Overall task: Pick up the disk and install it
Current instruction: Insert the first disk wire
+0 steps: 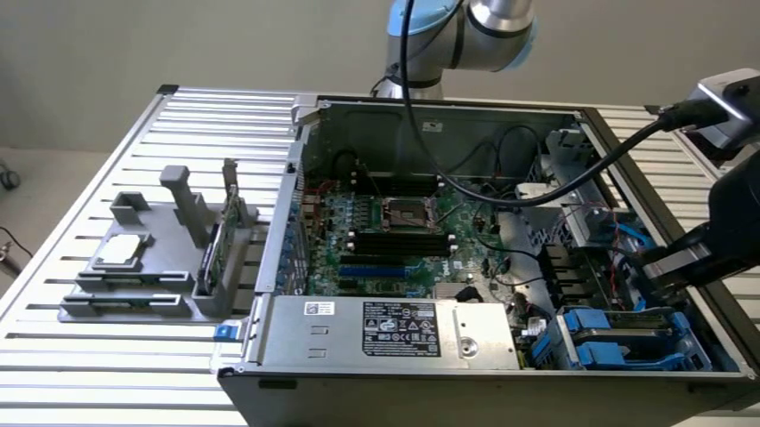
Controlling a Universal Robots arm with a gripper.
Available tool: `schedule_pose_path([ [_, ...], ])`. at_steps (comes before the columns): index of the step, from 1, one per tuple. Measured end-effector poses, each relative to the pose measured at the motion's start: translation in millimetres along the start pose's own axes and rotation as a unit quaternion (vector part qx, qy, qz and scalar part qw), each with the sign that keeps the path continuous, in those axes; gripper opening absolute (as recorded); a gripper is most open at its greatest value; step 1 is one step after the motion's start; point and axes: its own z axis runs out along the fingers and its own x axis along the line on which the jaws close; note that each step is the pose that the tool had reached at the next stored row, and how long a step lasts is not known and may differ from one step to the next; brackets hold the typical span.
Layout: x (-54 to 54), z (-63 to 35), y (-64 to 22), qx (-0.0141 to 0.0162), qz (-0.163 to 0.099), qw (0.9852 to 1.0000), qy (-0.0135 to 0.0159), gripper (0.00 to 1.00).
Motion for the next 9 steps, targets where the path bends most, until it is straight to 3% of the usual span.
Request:
schedule_pose_path([
  [9, 0.0, 0.1, 0.0, 0.0048, 0.056, 0.9984, -0.0058, 0.11],
])
